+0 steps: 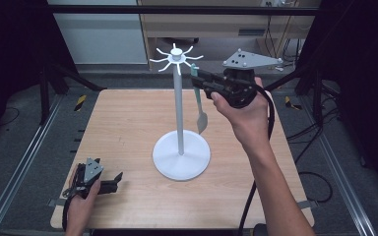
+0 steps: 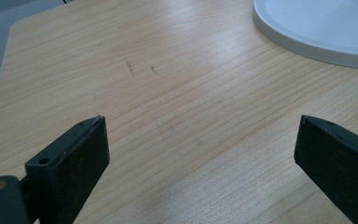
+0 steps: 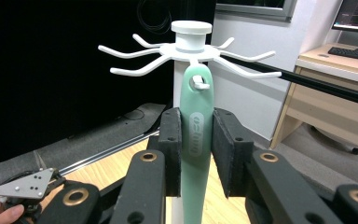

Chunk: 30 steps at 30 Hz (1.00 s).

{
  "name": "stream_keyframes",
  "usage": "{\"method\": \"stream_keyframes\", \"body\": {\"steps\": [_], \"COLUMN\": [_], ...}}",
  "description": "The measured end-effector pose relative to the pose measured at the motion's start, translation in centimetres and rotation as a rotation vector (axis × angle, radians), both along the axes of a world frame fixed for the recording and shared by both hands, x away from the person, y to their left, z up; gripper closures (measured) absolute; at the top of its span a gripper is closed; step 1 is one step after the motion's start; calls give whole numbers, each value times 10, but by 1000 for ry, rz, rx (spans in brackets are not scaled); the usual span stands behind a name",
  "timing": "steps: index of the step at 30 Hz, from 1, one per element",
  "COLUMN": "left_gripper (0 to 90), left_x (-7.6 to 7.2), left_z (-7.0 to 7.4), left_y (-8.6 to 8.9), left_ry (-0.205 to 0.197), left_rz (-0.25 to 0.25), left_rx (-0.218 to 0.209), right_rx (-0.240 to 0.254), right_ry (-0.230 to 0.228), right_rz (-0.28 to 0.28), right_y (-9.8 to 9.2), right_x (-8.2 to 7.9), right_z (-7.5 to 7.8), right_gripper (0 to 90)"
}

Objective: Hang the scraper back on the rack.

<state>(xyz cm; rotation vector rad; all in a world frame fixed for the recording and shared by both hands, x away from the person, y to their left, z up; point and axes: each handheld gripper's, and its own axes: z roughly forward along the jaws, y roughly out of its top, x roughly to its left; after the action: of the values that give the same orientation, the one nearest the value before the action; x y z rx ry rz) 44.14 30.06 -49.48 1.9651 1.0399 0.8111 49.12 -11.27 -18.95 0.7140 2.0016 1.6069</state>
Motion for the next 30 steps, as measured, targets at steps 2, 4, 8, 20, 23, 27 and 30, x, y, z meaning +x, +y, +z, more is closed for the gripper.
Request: {"method": "stream_keyframes", "body": {"steps": [2, 4, 8, 20, 23, 27, 30], "left_gripper": [28, 27, 27, 27, 27, 27, 27], "left_x": [0, 0, 0, 0, 1, 0, 0], "left_z": [0, 0, 0, -1, -1, -1, -1], "left_y": [0, 1, 1, 1, 1, 0, 0], "left_ry": [1, 1, 1, 5, 3, 2, 2], "left_rz": [0, 0, 3, 7, 5, 3, 7], "left_rx": [0, -1, -2, -10, 0, 2, 1], "right_rx": [-1, -4, -6, -9, -12, -19, -19], "right_ry": [1, 2, 3, 11, 19, 27, 30], "right_rz": [-4, -3, -1, 3, 3, 3, 1], "right_y": [1, 2, 2, 0, 0, -2, -5], "right_x": [1, 2, 2, 3, 3, 1, 0], "right_z": [0, -1, -2, -1, -1, -1, -1], "right_gripper": [740, 740, 740, 737, 733, 697, 691]}}
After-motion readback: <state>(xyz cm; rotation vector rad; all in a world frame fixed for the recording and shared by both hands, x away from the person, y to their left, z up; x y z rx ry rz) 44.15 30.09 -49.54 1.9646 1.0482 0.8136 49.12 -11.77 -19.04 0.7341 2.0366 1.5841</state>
